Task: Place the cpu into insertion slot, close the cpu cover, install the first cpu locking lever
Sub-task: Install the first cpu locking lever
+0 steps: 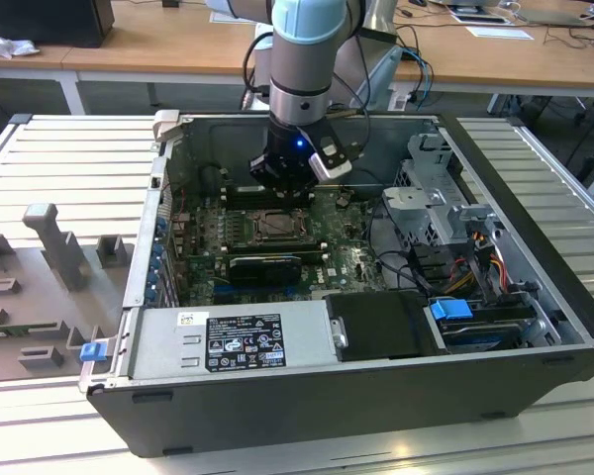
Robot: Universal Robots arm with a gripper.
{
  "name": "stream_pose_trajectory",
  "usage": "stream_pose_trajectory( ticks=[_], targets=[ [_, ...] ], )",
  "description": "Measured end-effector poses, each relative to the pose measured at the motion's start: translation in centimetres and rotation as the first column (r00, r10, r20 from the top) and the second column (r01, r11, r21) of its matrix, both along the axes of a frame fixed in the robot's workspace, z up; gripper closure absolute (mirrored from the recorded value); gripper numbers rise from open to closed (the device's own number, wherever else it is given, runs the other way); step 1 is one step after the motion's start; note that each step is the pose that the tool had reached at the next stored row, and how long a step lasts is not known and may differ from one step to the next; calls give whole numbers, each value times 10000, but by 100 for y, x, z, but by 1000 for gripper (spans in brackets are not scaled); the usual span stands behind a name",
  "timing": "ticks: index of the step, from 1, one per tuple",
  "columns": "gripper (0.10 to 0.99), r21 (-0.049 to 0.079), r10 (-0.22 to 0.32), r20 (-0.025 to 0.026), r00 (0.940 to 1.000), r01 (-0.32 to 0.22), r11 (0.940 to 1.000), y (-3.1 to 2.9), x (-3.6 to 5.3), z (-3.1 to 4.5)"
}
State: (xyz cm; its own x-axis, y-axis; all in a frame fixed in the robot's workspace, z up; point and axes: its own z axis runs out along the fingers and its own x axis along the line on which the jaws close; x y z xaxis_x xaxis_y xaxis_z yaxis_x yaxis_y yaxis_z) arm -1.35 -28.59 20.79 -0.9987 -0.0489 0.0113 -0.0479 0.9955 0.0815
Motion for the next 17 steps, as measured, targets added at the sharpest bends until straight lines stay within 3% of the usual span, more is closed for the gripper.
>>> stream_pose_trajectory(
  ticks=[2,17],
  targets=[
    [980,-3,1,-1,10000,-1,10000,0,0,78],
    [980,-5,0,0,10000,0,10000,-69,0,82]
  ],
)
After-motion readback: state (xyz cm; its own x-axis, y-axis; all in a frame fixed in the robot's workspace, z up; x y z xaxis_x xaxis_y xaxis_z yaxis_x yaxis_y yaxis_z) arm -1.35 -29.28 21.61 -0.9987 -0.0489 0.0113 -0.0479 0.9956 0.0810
